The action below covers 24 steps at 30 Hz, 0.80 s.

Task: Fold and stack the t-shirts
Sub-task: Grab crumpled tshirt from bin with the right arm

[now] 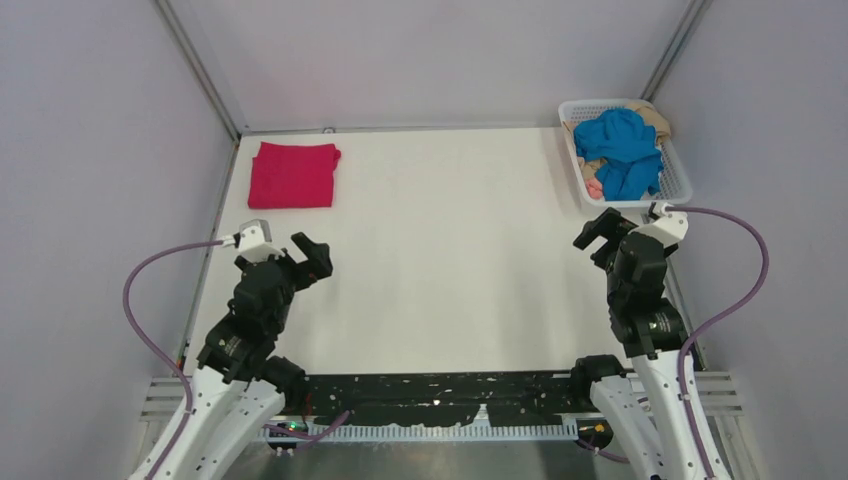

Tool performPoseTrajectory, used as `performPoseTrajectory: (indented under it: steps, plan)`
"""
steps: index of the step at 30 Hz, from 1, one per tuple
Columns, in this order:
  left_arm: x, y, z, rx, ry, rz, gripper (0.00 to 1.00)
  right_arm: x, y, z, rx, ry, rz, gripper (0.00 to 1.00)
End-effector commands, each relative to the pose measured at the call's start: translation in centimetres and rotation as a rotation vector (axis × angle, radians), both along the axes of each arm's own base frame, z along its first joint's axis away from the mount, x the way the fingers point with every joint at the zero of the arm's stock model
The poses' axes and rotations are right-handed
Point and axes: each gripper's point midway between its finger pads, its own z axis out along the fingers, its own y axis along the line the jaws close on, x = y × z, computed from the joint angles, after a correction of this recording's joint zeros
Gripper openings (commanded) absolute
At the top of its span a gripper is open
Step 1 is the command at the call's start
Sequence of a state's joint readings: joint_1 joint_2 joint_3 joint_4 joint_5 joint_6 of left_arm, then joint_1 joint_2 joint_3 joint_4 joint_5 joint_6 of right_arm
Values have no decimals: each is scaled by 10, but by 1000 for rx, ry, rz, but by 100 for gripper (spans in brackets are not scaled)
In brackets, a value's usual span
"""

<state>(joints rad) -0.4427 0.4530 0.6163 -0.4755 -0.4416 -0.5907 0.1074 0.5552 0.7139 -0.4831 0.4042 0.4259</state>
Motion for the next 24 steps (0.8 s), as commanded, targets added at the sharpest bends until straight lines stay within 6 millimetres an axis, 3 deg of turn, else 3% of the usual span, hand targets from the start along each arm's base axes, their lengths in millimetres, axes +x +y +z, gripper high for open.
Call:
performPoseTrajectory:
  steps: [1,5,7,10,13,14,15,16,17,18,19,20,21,22,23,24]
  plan:
    - [10,-8,4,-4,-23,-25,99,21,4,12,3,-35,15,95]
    - [17,-17,6,-2,-8,-57,99,66,22,41,-40,-93,128,95]
    - [20,-21,9,5,-8,-73,99,96,11,51,-30,-45,61,95]
    - [23,-20,6,18,1,-65,99,131,-29,55,-7,32,-160,95]
    - [25,-18,3,34,4,-52,99,168,-60,42,-15,91,-286,95]
    - [25,-16,2,41,3,-48,99,180,-69,25,-8,126,-304,95]
    - [26,-14,2,44,3,-37,99,190,-73,29,19,105,-307,95]
    - [26,-13,2,47,1,-27,99,198,-85,12,35,135,-338,95]
    - [27,-11,2,51,0,-20,99,205,-97,15,67,111,-370,95]
    - [27,-11,2,54,1,-16,99,214,-102,-1,81,135,-381,95]
    - [28,-11,2,55,2,-15,99,221,-111,3,110,106,-407,95]
    - [28,-10,2,59,3,-15,99,228,-116,-12,120,130,-421,95]
    - [29,-11,2,59,3,-16,99,236,-124,-9,138,102,-440,95]
    - [29,-10,1,63,6,-13,99,243,-129,-24,142,123,-451,95]
    - [30,-11,1,65,8,-14,99,252,-135,-20,151,94,-453,95]
    - [30,-11,0,67,9,-13,99,261,-138,-31,159,93,-452,95]
